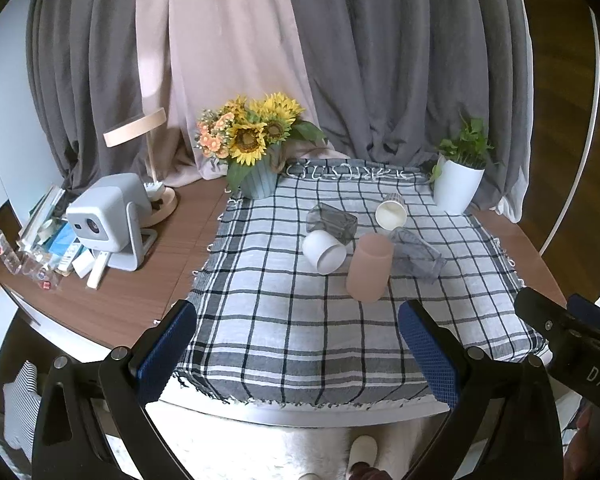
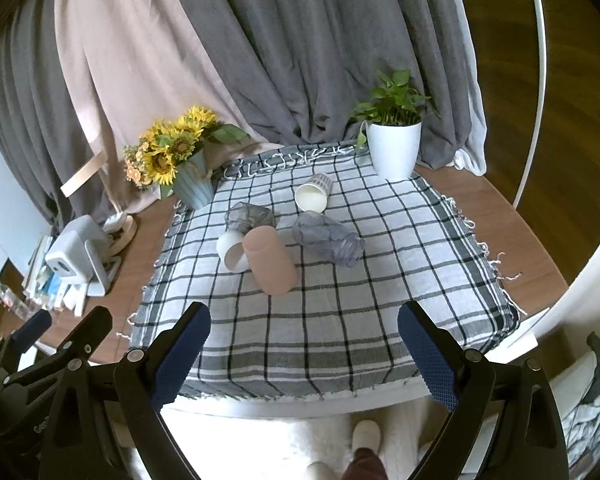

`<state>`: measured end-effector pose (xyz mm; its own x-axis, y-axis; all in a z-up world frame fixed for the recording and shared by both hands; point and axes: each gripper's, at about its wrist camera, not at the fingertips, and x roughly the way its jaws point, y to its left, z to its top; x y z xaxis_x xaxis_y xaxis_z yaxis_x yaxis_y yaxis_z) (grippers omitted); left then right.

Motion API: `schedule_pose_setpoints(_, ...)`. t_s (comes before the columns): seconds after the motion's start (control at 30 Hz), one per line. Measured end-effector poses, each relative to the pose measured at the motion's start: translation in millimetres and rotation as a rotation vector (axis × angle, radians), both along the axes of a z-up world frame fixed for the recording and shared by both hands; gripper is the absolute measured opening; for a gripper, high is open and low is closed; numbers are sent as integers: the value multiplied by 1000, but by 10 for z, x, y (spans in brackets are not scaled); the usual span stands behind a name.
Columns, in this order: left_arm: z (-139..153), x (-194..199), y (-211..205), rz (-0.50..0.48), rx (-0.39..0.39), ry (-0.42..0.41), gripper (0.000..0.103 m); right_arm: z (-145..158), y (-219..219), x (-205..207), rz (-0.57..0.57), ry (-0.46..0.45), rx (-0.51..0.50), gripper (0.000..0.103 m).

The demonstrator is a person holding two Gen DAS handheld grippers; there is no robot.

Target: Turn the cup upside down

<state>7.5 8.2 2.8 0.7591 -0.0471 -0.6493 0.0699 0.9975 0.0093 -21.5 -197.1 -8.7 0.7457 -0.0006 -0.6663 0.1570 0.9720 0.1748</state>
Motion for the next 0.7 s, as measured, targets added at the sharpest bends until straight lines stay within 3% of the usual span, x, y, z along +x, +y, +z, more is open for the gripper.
schedule_pose_setpoints(0.7, 12, -64, 32, -3, -2, -1, 103, 12, 26, -62, 3, 0, -3, 95)
